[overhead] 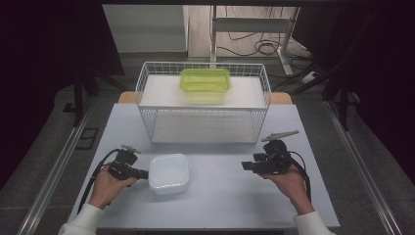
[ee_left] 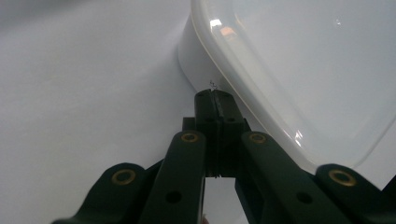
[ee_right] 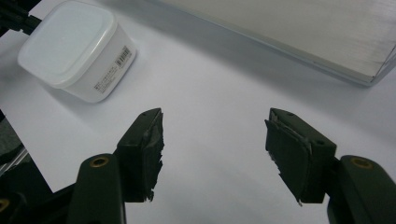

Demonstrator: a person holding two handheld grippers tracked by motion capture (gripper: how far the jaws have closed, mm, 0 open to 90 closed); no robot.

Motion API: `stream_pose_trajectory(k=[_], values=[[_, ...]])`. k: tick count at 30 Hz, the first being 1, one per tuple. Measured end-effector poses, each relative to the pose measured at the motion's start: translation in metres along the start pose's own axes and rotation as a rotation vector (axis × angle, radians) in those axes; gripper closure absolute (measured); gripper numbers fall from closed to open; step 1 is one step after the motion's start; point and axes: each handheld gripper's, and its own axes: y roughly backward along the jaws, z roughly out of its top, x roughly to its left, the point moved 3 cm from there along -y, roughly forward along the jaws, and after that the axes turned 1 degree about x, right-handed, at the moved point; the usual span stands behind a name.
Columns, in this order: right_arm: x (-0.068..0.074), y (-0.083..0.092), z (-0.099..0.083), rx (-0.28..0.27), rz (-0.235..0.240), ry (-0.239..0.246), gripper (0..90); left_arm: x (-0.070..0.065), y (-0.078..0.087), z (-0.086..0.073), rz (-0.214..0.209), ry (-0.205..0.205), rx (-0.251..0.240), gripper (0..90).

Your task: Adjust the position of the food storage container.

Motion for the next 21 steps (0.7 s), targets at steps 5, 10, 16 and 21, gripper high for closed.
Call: stream_pose_trajectory(k=[5, 10, 16, 21], values=[[0.000, 0.000, 0.000, 0.001, 0.001, 0.000, 36.8, -0.004, -0.004, 0.006, -0.001, -0.014, 0.009, 90.0], [0.000, 0.000, 0.000, 0.003, -0.001, 0.000, 36.8, -0.011, -0.011, 0.014, -0.004, -0.021, 0.006, 90.0], [0.000, 0.000, -0.001, 0.003, 0.001, -0.001, 36.8, -0.016, -0.016, 0.021, -0.015, -0.033, 0.010, 90.0], [0.000, 0.000, 0.000, 0.002, 0.002, -0.001, 36.8, -0.021, -0.021, 0.025, -0.020, -0.033, 0.008, 90.0]])
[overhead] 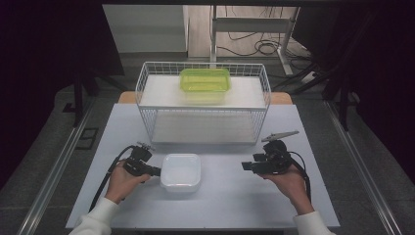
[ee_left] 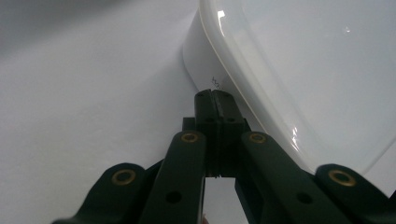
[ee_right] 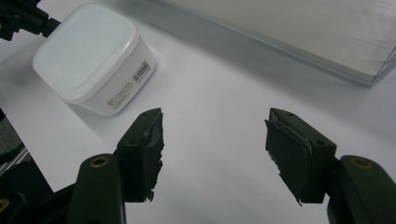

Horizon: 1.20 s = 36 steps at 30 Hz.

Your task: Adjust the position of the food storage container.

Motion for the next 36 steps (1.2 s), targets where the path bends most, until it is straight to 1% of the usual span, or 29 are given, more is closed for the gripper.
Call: stream_pose_trajectory(k=[3, 7, 8, 9, 10, 11, 12, 14, 15, 16, 21, 24, 31, 34, 36], values=[[-0.001, 0.000, 0.000, 0.000, 0.000, 0.000, 36.8, -0.004, -0.003, 0.004, 0.002, -0.007, -0.002, 90.0], [-0.001, 0.000, 0.000, -0.001, 0.000, -0.001, 36.8, -0.011, -0.008, 0.009, -0.001, -0.025, 0.009, 90.0], [-0.001, 0.001, 0.000, -0.001, 0.000, -0.001, 36.8, -0.013, -0.009, 0.009, -0.003, -0.038, 0.016, 90.0], [-0.001, 0.001, 0.000, -0.001, 0.000, -0.001, 36.8, -0.016, -0.011, 0.011, -0.006, -0.035, 0.010, 90.0], [-0.001, 0.001, 0.000, -0.001, 0.000, -0.001, 36.8, -0.018, -0.012, 0.012, -0.007, -0.049, 0.019, 90.0], [-0.001, 0.001, 0.000, -0.002, -0.001, -0.002, 36.8, -0.023, -0.015, 0.014, -0.011, -0.049, 0.016, 90.0], [-0.001, 0.001, 0.000, -0.002, -0.001, -0.002, 36.8, -0.023, -0.015, 0.014, -0.011, -0.049, 0.016, 90.0], [-0.001, 0.000, 0.000, -0.001, -0.001, -0.002, 36.8, -0.028, -0.018, 0.016, -0.014, -0.059, 0.020, 90.0], [-0.001, 0.000, 0.000, 0.000, 0.000, -0.001, 36.8, -0.031, -0.021, 0.018, -0.013, -0.074, 0.032, 90.0], [-0.001, 0.000, 0.000, 0.000, 0.000, -0.001, 36.8, -0.031, -0.021, 0.018, -0.013, -0.074, 0.032, 90.0], [-0.001, 0.000, 0.000, 0.001, 0.000, -0.001, 36.8, -0.040, -0.025, 0.022, -0.018, -0.081, 0.026, 90.0], [-0.001, 0.000, -0.001, 0.003, 0.000, -0.001, 36.8, -0.044, -0.027, 0.023, -0.025, -0.093, 0.031, 90.0], [-0.002, 0.000, -0.001, 0.002, -0.005, -0.005, 36.7, -0.047, -0.029, 0.022, -0.029, -0.100, 0.033, 90.0], [-0.002, 0.000, -0.001, 0.001, -0.006, -0.005, 36.6, -0.046, -0.026, 0.022, -0.023, -0.092, 0.025, 90.0], [-0.001, 0.001, -0.001, 0.000, -0.006, -0.004, 36.6, -0.044, -0.023, 0.021, -0.022, -0.084, 0.012, 90.0]])
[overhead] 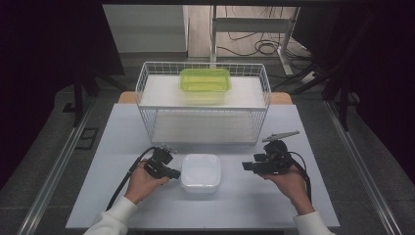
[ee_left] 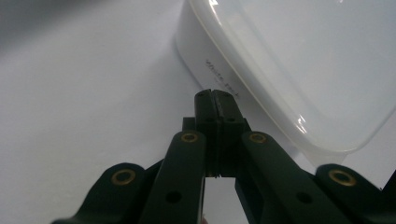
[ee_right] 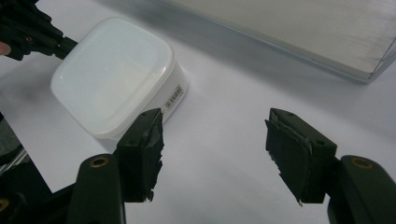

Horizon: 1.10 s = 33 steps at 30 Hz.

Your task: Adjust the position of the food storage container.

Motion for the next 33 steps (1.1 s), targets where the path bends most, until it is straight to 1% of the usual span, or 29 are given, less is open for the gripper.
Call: stream_pose_trajectory(k=[4, 6, 7, 9, 10, 11, 12, 14, 15, 16, 17, 21, 24, 26, 27, 29, 33], values=[[0.000, 0.002, 0.000, -0.007, -0.004, -0.006, 36.6, 0.007, 0.012, -0.004, 0.004, 0.030, -0.050, 90.0], [-0.001, 0.002, -0.001, -0.013, -0.011, -0.011, 36.1, 0.009, 0.020, -0.007, 0.002, 0.052, -0.090, 89.7], [-0.002, 0.002, -0.001, -0.015, -0.013, -0.013, 35.8, 0.011, 0.024, -0.008, 0.008, 0.043, -0.091, 89.0], [-0.002, 0.002, -0.002, -0.016, -0.018, -0.018, 34.9, 0.012, 0.029, -0.010, 0.012, 0.048, -0.114, 84.8], [-0.002, 0.002, -0.002, -0.016, -0.020, -0.020, 34.3, 0.013, 0.032, -0.011, 0.017, 0.059, -0.136, 80.6], [-0.002, 0.002, -0.002, -0.024, -0.019, -0.026, 33.2, 0.013, 0.035, -0.011, 0.020, 0.066, -0.150, 68.6], [-0.002, 0.002, -0.002, -0.024, -0.019, -0.026, 33.2, 0.013, 0.038, -0.011, 0.017, 0.074, -0.163, 68.6], [-0.002, 0.001, -0.002, -0.037, -0.014, -0.033, 31.5, 0.014, 0.042, -0.011, -0.004, 0.091, -0.179, 54.5], [-0.002, 0.001, -0.002, -0.041, -0.010, -0.035, 30.9, 0.014, 0.044, -0.011, -0.007, 0.101, -0.190, 50.3], [-0.002, 0.001, -0.002, -0.044, -0.005, -0.038, 30.3, 0.015, 0.046, -0.012, -0.006, 0.099, -0.193, 46.8], [-0.001, 0.001, -0.002, -0.049, 0.002, -0.042, 29.8, 0.014, 0.048, -0.011, -0.008, 0.108, -0.205, 43.3], [-0.001, 0.000, -0.002, -0.062, 0.045, -0.061, 29.0, 0.014, 0.053, -0.011, -0.039, 0.128, -0.236, 34.0], [0.000, -0.003, -0.003, -0.061, 0.060, -0.068, 28.8, 0.016, 0.055, -0.011, -0.050, 0.143, -0.258, 30.3], [0.001, -0.005, -0.003, -0.061, 0.067, -0.066, 28.7, 0.018, 0.055, -0.011, -0.058, 0.161, -0.269, 29.2], [0.002, -0.006, -0.003, -0.062, 0.073, -0.068, 28.7, 0.018, 0.055, -0.010, -0.068, 0.172, -0.276, 28.8], [0.003, -0.007, -0.003, -0.065, 0.087, -0.074, 28.6, 0.019, 0.056, -0.010, -0.068, 0.165, -0.279, 28.6], [0.004, -0.011, -0.004, -0.062, 0.101, -0.074, 28.6, 0.017, 0.057, -0.010, -0.084, 0.171, -0.293, 28.5]])
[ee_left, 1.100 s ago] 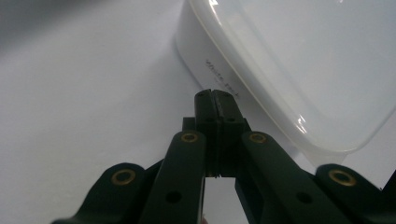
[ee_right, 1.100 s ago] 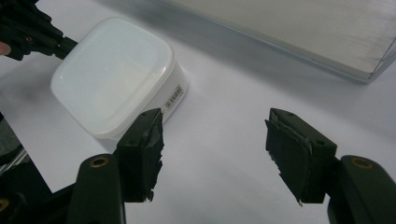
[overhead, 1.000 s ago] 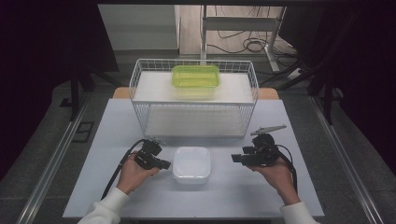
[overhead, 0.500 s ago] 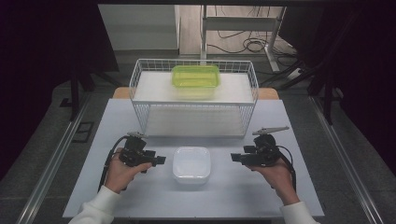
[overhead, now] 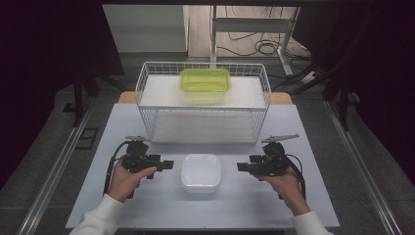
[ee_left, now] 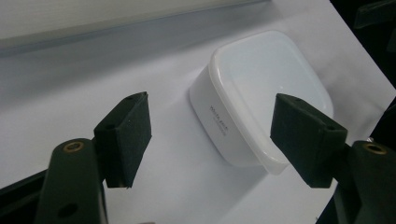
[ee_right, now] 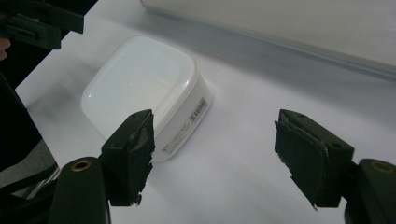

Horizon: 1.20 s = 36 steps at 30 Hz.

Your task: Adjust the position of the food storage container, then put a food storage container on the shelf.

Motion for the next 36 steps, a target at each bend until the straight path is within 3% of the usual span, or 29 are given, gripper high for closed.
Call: stream_pose_trajectory(k=[21, 29, 36], values=[[0.011, -0.024, -0.005, 0.021, 0.062, 0.001, 32.5, -0.005, -0.012, 0.000, -0.060, 0.000, 0.012, 29.2], [0.013, -0.032, -0.005, 0.004, 0.099, -0.027, 34.8, -0.005, -0.019, 0.000, -0.085, 0.021, 0.036, 29.9], [0.011, -0.038, -0.007, 0.000, 0.137, -0.080, 37.9, 0.000, -0.026, -0.002, -0.132, 0.081, 0.050, 32.7]])
